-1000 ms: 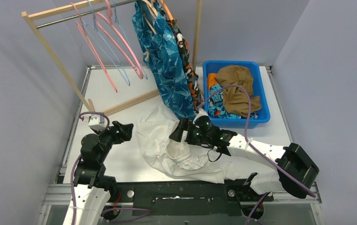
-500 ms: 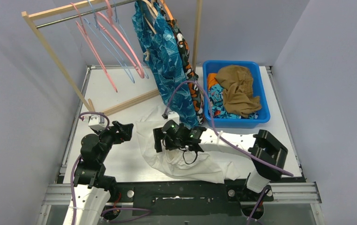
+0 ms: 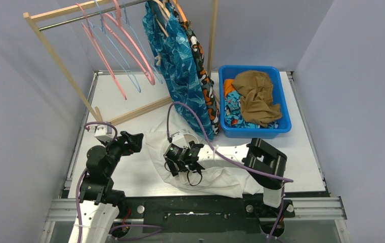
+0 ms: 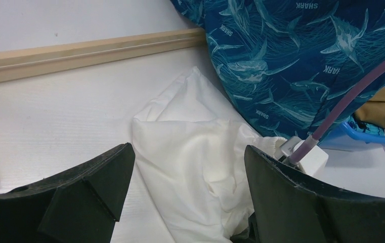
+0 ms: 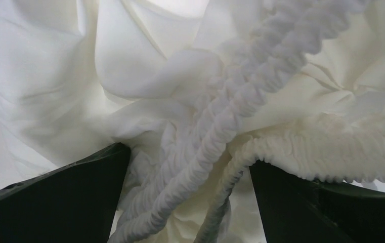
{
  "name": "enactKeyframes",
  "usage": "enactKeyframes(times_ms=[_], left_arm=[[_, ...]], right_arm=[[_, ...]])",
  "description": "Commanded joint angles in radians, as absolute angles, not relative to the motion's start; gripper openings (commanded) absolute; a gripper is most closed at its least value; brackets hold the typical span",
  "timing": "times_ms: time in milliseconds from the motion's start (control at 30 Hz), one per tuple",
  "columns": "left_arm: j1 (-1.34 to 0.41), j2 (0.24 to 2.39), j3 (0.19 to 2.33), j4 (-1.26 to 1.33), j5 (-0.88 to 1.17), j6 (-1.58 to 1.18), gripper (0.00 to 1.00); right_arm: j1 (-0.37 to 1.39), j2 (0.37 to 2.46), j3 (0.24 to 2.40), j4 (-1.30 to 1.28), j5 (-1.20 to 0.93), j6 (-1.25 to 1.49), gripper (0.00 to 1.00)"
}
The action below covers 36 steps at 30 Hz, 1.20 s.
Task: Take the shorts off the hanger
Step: Pick up the shorts at the center of the board.
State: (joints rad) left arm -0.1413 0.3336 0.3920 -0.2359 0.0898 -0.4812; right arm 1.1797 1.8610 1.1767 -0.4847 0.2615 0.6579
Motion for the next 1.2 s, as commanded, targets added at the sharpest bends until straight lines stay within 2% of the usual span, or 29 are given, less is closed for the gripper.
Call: enactKeyframes(times_ms=[0, 100, 233, 300, 400, 433, 767, 1067, 1167], left_arm=[[-0.135, 0.328, 0.434, -0.195, 0.086, -0.467, 0.80], [-0.136, 0.329, 0.434, -0.195, 0.086, -0.468, 0.80], [-0.136, 0.329, 0.434, -0.195, 0.087, -0.468, 0.80], [-0.135, 0.329, 0.434, -0.195, 0.085, -0.468, 0.80], [-0.135, 0.331, 0.434, -0.195, 0.085, -0.468, 0.80], [-0.136, 0.331, 0.434, -0.195, 0.087, -0.468, 0.80], [-0.135, 0.335, 0.434, -0.195, 0.089, -0.468, 0.80], [-0.135, 0.337, 0.434, -0.192, 0.093, -0.468, 0.80], [-0.133, 0.340, 0.433, -0.191, 0.094, -0.469, 0.80]], right_arm=[[1.188, 1.921, 1.136, -0.461, 0.255, 0.604, 0.83], [1.189, 1.904, 1.104, -0.426, 0.266, 0.606, 0.60], [1.186, 1.847, 1.074, -0.395, 0.311, 0.590, 0.43], [1.183, 1.803, 1.049, -0.361, 0.325, 0.573, 0.31], [1.178, 1.707, 0.996, -0.274, 0.330, 0.534, 0.05], [1.178, 1.679, 0.983, -0.257, 0.339, 0.527, 0.01], [1.178, 1.319, 0.938, -0.225, 0.528, 0.489, 0.00], [1.159, 0.880, 0.860, -0.301, 0.807, 0.538, 0.00], [1.146, 0.790, 0.869, -0.367, 0.869, 0.568, 0.00]])
